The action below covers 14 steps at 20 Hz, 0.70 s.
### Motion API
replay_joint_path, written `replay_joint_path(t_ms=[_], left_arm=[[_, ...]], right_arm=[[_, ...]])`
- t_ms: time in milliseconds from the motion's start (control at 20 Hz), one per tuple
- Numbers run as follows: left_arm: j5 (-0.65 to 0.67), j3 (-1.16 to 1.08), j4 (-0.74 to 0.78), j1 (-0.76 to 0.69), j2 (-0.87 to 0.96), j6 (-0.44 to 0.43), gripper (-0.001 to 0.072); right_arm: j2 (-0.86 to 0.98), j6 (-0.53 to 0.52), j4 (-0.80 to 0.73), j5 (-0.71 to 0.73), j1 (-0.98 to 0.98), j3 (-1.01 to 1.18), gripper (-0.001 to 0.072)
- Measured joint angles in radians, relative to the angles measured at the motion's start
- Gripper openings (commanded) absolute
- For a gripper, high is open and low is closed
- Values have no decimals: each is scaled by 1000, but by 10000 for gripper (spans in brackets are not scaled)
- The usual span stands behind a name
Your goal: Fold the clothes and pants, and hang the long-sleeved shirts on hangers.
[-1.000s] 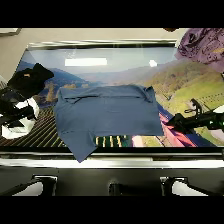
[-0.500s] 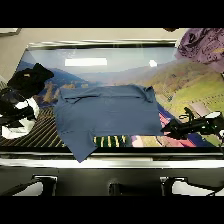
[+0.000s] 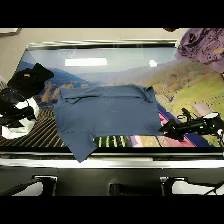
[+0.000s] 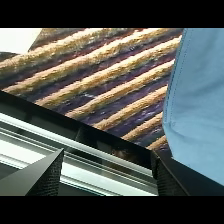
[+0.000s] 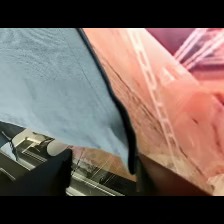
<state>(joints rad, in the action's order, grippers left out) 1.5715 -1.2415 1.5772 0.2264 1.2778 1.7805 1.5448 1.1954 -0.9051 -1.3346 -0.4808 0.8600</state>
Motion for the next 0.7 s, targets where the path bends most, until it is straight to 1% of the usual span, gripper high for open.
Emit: replay_joint_path(t_ms=[100, 200, 250, 300, 350, 450, 500, 700], left_arm=[[-3, 2, -8, 0, 0, 0, 607], [-21, 15, -23, 1, -2, 0, 607], [-36, 29, -34, 3, -5, 0, 607], [-58, 52, -53, 8, -11, 0, 607], [-84, 81, -76, 15, -22, 0, 607], [-152, 164, -147, 41, -55, -7, 607], [-187, 216, -191, 61, -75, -27, 607], [-277, 415, -412, 158, -132, -186, 607]], right_arm=[[7, -8, 0, 13, 0, 0, 229], [10, -14, -1, 19, 0, -1, 171], [11, -17, -1, 22, 0, -1, 120], [12, -18, -3, 26, 0, -1, 101], [12, -20, -3, 27, 0, -1, 32], [12, -25, -4, 27, 0, -1, 30], [13, -26, -3, 26, 0, -1, 30], [13, -29, -1, 26, 0, -1, 30]])
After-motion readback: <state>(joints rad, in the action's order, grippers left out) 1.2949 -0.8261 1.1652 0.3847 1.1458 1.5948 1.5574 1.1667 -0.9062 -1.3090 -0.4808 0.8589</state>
